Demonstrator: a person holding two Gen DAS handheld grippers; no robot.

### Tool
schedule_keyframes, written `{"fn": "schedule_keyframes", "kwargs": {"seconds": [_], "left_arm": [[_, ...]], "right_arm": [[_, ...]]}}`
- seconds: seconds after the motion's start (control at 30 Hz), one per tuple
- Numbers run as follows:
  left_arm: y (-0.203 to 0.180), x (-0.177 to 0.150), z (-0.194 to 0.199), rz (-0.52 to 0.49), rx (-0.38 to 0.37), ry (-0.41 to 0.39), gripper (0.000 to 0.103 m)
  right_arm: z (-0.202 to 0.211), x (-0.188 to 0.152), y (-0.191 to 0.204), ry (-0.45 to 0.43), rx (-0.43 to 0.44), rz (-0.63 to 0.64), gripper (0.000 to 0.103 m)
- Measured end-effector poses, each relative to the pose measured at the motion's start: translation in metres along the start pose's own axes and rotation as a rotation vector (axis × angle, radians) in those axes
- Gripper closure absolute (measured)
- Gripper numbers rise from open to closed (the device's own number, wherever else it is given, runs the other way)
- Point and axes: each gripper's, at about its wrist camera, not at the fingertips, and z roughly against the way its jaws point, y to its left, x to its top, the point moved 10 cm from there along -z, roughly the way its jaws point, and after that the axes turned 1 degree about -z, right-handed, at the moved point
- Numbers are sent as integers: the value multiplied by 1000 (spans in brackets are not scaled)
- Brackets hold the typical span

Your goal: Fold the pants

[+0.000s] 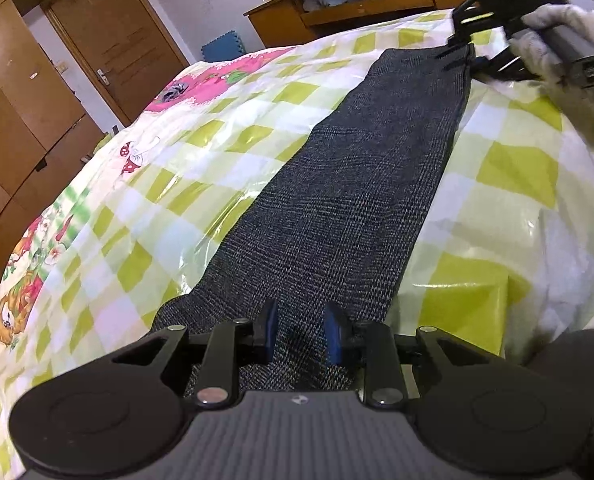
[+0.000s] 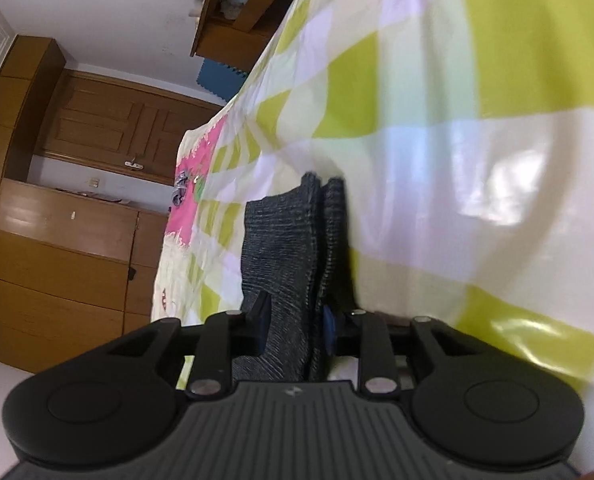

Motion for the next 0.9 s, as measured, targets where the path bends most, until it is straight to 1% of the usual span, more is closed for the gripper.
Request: {"fn": "schedule_keyframes", "kwargs": {"seconds": [0.07, 0.1, 0.13, 0.17, 0.2, 0.27, 0.33, 0.37, 0.43, 0.5, 0.57, 0.6, 0.63, 0.67, 0.7, 0.8, 0.83, 0.9], "left_arm": [[1, 1, 0, -1, 5, 3, 62], [2, 0, -1, 0, 6, 5, 62], [3, 0, -3, -2, 9, 12, 62], [3, 0, -3, -3, 14, 18, 62], [5, 1, -4, -2, 19, 20, 62], [6, 5, -3, 7, 10, 19, 62], [1, 12, -4, 17, -12, 10, 62], [-2, 15, -6, 21, -32, 8, 62], [-15, 23, -12, 29, -75, 3, 62], [-28, 30, -16, 38, -104, -15, 63], [-34, 36, -14, 37, -115, -32, 63], [-34, 38, -11, 42, -119, -44, 62], [-31, 39, -5, 55, -123, -58, 60], [-25, 38, 1, 69, -117, -72, 60], [-15, 35, 7, 83, -92, -83, 60], [13, 22, 17, 99, 6, -95, 59], [22, 14, 19, 108, 34, -86, 57], [37, -8, 15, 134, 73, -38, 56]], "right_arm": [[-9, 2, 2, -25, -8, 12, 77], [-10, 2, 2, -39, -17, 6, 81], [-11, 1, 4, -47, -24, 7, 86], [-11, 0, 7, -46, -2, -9, 95], [-9, 0, 9, -46, 35, -44, 95], [2, 8, 16, -76, 97, -99, 96], [16, 18, 29, -103, 153, -90, 96], [24, 23, 34, -118, 159, -69, 96], [37, 35, 38, -150, 151, -42, 96], [48, 47, 29, -190, 115, -35, 96], [52, 51, 16, -189, 50, -23, 96], [55, 51, 13, -186, 32, -19, 96], [59, 50, 13, -186, 33, -14, 96], [63, 47, 17, -188, 40, 0, 96], [66, 43, 24, -186, 48, 24, 96], [65, 22, 62, -141, 83, 113, 96], [63, 14, 78, -124, 98, 144, 96], [61, -9, 115, -79, 152, 197, 96]]}}
